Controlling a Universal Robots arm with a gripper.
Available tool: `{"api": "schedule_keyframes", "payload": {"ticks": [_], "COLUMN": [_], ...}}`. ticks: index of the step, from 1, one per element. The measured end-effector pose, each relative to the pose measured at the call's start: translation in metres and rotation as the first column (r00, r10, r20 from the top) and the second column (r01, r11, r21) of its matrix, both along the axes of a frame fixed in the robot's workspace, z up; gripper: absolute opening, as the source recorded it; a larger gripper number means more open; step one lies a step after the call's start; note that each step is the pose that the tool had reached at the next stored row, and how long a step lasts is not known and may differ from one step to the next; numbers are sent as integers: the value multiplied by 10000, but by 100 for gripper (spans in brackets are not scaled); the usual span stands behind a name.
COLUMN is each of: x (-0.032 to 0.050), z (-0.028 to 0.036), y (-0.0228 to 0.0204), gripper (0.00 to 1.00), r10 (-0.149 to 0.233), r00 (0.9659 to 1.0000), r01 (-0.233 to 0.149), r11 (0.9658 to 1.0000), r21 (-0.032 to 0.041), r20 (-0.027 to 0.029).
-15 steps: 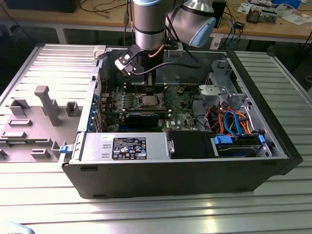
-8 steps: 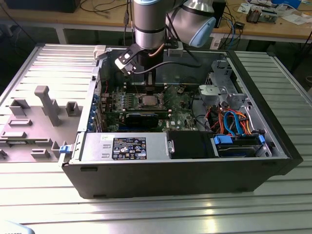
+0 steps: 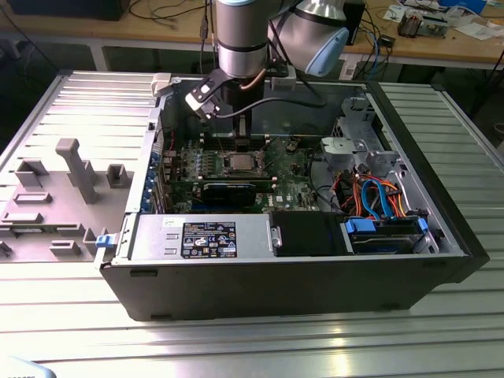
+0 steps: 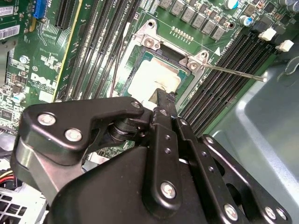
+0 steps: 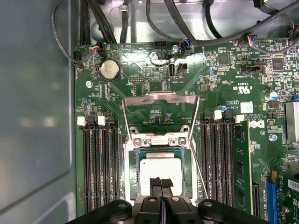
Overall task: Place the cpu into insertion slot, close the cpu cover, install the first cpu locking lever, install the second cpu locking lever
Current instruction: 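Place the cpu into insertion slot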
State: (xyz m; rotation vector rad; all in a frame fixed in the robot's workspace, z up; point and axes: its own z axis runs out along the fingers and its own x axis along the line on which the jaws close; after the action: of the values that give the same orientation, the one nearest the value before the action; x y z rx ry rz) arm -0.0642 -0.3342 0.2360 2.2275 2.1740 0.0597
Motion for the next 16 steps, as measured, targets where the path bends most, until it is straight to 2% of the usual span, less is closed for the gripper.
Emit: {"api": "schedule_keyframes", "payload": {"ticks": [16], "x": [0], "z": [53], "y": [0], "gripper": [11], "r10": [0], "r00": [10000], "r01": [0], "r11": [10000], "r21": [1], "r20": [1]}}
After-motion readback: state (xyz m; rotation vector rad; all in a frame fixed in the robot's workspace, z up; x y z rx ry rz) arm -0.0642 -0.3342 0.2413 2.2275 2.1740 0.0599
